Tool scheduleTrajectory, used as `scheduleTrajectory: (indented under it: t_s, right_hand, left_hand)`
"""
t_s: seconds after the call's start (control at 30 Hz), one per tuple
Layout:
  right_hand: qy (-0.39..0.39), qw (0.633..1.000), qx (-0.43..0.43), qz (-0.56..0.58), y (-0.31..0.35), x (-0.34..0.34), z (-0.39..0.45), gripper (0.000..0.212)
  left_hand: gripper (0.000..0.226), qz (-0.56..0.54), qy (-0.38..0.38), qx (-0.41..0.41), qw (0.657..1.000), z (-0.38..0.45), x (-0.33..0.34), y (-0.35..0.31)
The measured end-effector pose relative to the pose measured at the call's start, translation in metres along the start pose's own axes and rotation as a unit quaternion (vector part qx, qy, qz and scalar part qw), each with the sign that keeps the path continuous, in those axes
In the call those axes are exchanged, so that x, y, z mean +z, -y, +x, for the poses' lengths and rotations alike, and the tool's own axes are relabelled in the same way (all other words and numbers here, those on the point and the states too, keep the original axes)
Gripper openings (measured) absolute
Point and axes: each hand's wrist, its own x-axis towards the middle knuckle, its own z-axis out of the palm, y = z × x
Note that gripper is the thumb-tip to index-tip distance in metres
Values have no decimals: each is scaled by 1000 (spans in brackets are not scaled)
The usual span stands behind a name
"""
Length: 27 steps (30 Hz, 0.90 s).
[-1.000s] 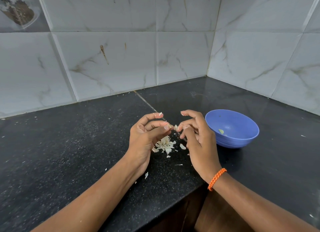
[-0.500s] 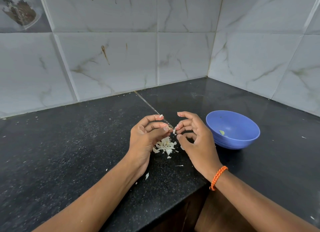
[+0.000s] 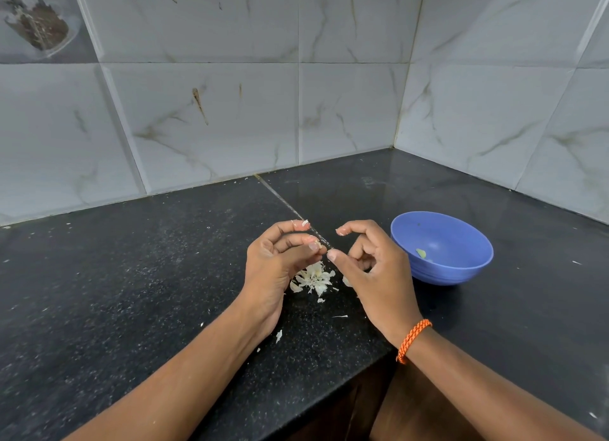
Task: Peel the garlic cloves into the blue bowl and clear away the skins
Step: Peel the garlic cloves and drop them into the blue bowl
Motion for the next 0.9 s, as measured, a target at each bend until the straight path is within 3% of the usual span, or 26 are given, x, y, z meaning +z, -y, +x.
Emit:
scheduleTrajectory:
  t_s: [0.13, 0.23, 0.53, 0.9]
  right_hand:
    - [35, 999, 7, -9, -2, 1, 1, 57]
    - [61, 998, 9, 3, -5, 1, 3, 64]
    - [8, 1000, -4, -21, -1, 1, 2, 43]
    - [22, 998, -9, -60, -2, 2, -1, 27]
  left_hand:
    - [37, 5, -5, 1, 1000, 1, -1, 1]
    - [37, 9, -5, 1, 1000, 1, -2, 2]
    - [36, 7, -2, -2, 1000, 2, -2, 3]
    - [36, 4, -3, 1, 1000, 2, -2, 2]
